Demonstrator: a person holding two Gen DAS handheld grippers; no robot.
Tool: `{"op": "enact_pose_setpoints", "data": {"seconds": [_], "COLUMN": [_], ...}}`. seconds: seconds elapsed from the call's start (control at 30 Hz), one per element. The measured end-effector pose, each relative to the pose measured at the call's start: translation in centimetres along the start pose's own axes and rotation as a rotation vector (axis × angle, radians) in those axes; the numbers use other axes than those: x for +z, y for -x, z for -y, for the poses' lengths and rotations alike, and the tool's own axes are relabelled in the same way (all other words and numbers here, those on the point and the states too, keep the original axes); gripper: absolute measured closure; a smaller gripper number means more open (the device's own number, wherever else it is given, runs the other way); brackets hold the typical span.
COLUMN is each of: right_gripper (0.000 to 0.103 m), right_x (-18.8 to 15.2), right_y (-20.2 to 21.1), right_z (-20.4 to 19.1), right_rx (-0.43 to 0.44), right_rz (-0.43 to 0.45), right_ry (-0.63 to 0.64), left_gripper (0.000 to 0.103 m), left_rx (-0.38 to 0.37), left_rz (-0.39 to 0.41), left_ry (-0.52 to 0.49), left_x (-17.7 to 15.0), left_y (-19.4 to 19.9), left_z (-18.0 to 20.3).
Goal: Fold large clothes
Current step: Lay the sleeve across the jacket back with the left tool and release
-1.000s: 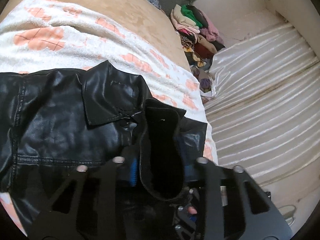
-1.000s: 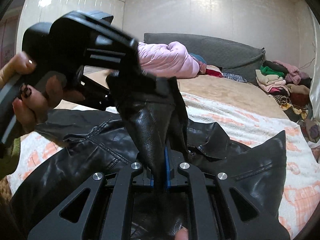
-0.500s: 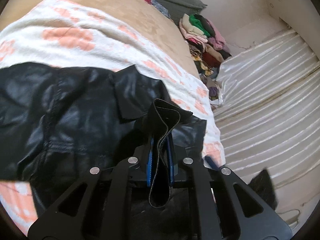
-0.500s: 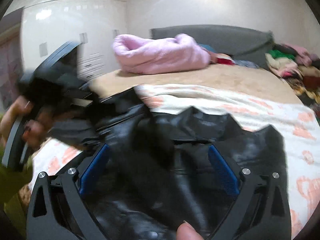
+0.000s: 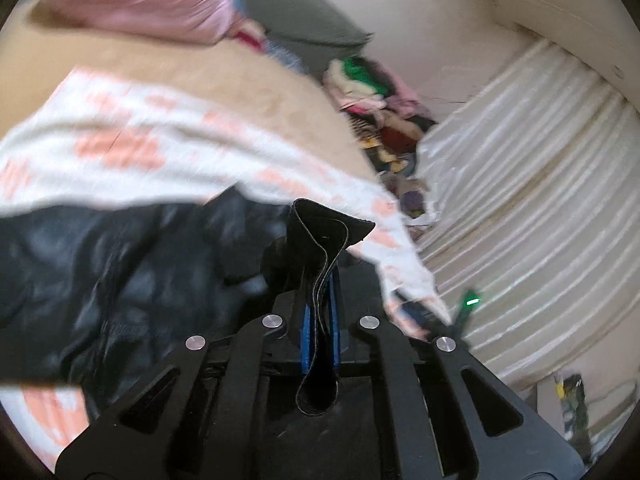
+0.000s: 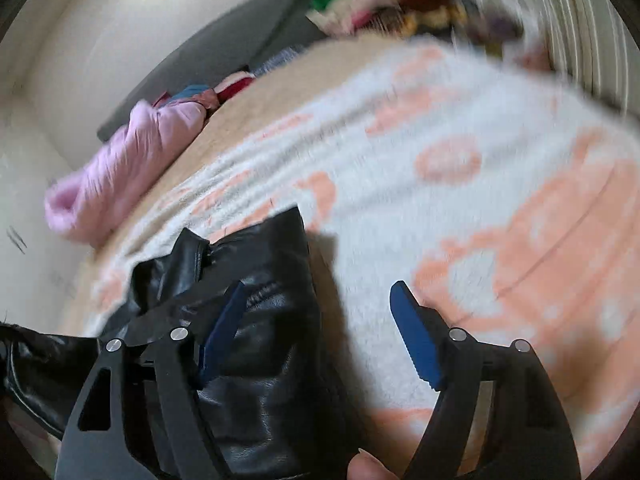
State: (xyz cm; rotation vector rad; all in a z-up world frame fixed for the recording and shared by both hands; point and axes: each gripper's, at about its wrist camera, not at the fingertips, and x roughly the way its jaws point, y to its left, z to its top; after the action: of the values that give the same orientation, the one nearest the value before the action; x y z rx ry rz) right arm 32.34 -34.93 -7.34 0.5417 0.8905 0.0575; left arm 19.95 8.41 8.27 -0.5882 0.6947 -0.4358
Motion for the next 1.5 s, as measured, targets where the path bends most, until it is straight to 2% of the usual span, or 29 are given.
{"op": "enact_pose_setpoints", "data": {"seconds": [0.1,0.17,0.23,0.3,0.37,0.47,0.57,0.6,0.67,0.87,1.03,1.17,1.27,1.3,1.47,1.5], "right_gripper": [0.030,0.031,0.031,0.046,0.054,0.059,0.060,0.060,0.060,0.060,0.059,0.045,0.045,0.044,0.037,0.033], "right_x": [-0.3,-0.6,-0.8,-0.8,-1.0,-2.0,-2.6,-2.8,-2.9,-3.2,-2.9,-2.3,-2.0,-2.0,-2.4,-2.7], "right_y": [-0.2,0.2,0.7,1.1,1.0,0.6,-0.5,-1.2,-2.7,-3.9,-3.5,-1.4,-0.1,0.4,2.4,2.7], "right_z": [-0.2,-1.5,-2.9,-4.0,-5.1,-7.3,-8.5,-8.3,-7.6,-5.6,-5.5,-5.8,-6.5,-6.9,-9.0,-9.6], "right_rx": [-0.012,-0.037,-0.063,-0.053,0.003,0.054,-0.015,-0.072,-0.124,-0.147,-0.121,-0.046,-0.016,0.000,0.060,0.075], "right_rz": [-0.007,0.017,0.053,0.087,0.083,0.065,0.034,0.010,-0.041,-0.077,-0.077,-0.060,-0.045,-0.043,-0.024,-0.026], "right_ry": [0.009,0.065,0.123,0.176,0.220,0.309,0.375,0.374,0.353,0.285,0.284,0.261,0.274,0.288,0.344,0.364], "left_gripper": [0.102,0.102,0.102,0.102,0.102,0.102,0.101,0.101,0.101,0.098,0.088,0.087,0.084,0.076,0.063,0.059], "left_rx": [-0.061,-0.064,-0.022,0.019,0.080,0.134,0.196,0.212,0.235,0.299,0.334,0.380,0.403,0.407,0.414,0.413], "left_rz": [0.056,0.083,0.083,0.061,0.037,0.001,-0.026,-0.035,-0.060,-0.152,-0.133,-0.036,-0.010,-0.010,-0.064,-0.087], "left_ry": [-0.087,-0.117,-0.101,-0.053,-0.016,0.045,0.046,0.050,0.063,0.090,0.072,0.030,-0.042,-0.072,-0.173,-0.192], "left_x": [1.3,1.4,1.0,0.4,-0.4,-1.9,-3.4,-3.8,-4.7,-7.9,-8.1,-6.5,-5.7,-5.5,-5.9,-6.2], "left_y": [1.3,2.2,2.0,1.1,0.1,-0.9,-1.0,-1.1,-1.2,-2.7,-1.4,2.0,3.0,2.8,0.0,-1.1], "left_z": [3.2,3.7,2.4,-0.3,-3.4,-7.0,-8.8,-9.3,-10.4,-12.4,-12.2,-10.3,-7.9,-6.9,-3.6,-3.1]}}
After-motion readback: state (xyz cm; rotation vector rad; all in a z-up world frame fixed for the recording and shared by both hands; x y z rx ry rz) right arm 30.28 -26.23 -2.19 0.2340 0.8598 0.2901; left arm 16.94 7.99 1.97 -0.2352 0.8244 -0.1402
